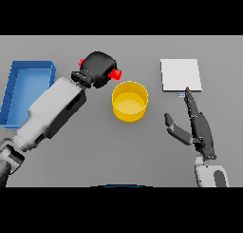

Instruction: Pick up the red beaker and tilt it to pour out 1 green nut into yellow bowl. Pick up the yellow bowl and place it on the metallic measuring scale.

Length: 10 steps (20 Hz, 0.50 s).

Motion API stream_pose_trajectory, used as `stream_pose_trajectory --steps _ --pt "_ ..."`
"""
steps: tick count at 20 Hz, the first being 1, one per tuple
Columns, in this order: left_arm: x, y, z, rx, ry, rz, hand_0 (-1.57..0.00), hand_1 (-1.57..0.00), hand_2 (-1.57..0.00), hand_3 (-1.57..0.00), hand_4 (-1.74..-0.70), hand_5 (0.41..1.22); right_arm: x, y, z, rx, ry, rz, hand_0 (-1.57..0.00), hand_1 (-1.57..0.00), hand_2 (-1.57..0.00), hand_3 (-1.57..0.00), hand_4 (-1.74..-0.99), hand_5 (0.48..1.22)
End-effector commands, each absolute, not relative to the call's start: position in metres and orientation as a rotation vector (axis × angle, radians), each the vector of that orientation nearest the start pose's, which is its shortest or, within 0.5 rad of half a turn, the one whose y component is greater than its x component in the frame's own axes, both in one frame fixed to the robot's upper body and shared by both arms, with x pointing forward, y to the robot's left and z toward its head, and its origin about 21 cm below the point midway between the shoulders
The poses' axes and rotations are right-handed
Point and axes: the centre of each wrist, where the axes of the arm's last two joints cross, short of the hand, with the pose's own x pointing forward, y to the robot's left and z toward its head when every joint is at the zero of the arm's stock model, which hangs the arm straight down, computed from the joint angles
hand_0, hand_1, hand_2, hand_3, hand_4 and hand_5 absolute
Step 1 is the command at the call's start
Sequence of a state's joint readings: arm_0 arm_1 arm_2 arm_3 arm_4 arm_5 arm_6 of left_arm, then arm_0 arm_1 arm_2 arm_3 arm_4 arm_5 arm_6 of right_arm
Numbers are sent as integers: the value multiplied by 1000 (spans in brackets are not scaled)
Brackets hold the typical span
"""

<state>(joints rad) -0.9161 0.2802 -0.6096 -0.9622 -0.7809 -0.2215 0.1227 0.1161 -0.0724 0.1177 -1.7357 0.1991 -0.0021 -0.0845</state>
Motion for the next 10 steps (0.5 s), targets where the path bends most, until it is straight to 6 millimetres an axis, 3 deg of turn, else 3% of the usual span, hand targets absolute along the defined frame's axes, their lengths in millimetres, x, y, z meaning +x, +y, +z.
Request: stream_pose_trajectory --steps 1,5,10 --pt "403 105 109 795 -1336 -1790 -1571 -1571 -1571 -1383 -1710 1211 219 -223 15 -133 -1694 256 1 1 1 1 -1195 671" --pt "403 87 119 872 -1249 -2019 -1571 -1571 -1571 -1295 -1719 1217 219 -223 14 -102 -1694 215 1 1 1 1 -1206 639" --pt "402 69 116 943 -1182 -2259 -1571 -1571 -1571 -1480 -1729 1220 217 -220 11 -143 -1712 227 1 1 1 1 -1214 600"
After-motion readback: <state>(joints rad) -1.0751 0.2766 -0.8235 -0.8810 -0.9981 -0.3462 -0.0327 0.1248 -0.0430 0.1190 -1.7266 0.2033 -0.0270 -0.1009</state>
